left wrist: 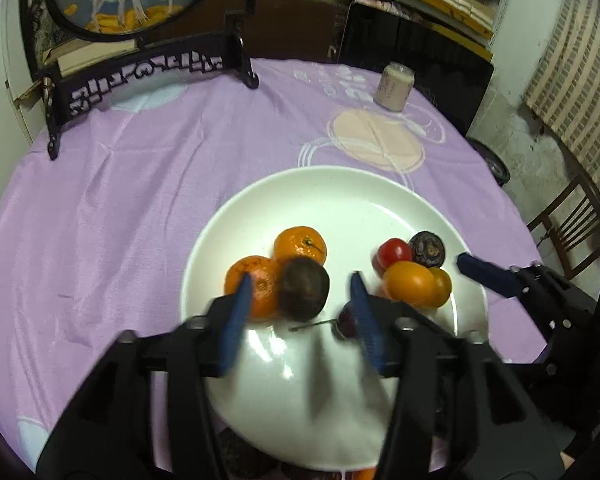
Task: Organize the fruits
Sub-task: 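Carry the orange and mangosteen over the plate and release both, then grasp a mandarin with the right tool while the left tool grasps a mangosteen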
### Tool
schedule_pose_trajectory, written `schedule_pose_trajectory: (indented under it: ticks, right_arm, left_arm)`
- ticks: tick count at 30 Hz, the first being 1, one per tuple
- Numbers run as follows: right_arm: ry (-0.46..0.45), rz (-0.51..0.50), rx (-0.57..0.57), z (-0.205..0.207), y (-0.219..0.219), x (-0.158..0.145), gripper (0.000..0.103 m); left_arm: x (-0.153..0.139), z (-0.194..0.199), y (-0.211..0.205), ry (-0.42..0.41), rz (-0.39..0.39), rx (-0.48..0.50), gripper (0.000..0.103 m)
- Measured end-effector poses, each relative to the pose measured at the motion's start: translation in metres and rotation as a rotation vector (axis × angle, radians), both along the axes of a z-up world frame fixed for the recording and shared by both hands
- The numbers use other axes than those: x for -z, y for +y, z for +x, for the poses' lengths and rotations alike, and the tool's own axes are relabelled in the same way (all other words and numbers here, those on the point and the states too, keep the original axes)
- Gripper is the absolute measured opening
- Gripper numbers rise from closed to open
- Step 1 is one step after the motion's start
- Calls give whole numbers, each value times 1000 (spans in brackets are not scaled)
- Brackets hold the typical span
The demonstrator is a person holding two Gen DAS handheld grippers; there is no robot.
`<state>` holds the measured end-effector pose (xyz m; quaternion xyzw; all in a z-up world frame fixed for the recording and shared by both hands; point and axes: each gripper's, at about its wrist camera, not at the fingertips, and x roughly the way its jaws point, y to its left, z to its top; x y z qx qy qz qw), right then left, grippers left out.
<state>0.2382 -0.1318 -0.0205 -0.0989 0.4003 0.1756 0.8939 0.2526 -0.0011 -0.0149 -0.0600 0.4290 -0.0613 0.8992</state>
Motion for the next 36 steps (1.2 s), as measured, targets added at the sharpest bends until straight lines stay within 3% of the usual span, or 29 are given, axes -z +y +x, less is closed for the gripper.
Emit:
schedule_pose_trajectory:
  ticks: [2,6,12,22,29,31,33,36]
  right_arm:
    - [-6,-4,-5,-14,-4,-8,73]
    - [-38,14,-38,-73,-14,-24,94]
    - [-41,48,-60,-140,-20,-18,95]
    - [11,30,-50,-156,-14,-4,95]
    - [112,80,-62,-140,-2,27,94]
    - [111,102,-59,-132,2,31,82]
    - [135,104,-52,-123,6,37,60]
    - [184,134,-75,-114,13,44,59]
  left_arm:
    - [-12,-22,5,-41,1,-1,67]
    - [-25,-75,14,-93,-23,10,83]
    - [-9,-150,22,-112,-6,-4,86]
    - [18,-180,40,-36,-39,-25,86]
    - [35,-185,53,2,-39,-46,86]
    - [38,-187,58,10,-39,-54,86]
    - [40,-189,63,13,-40,-60,86]
    - [42,-192,71,17,-48,-68,86]
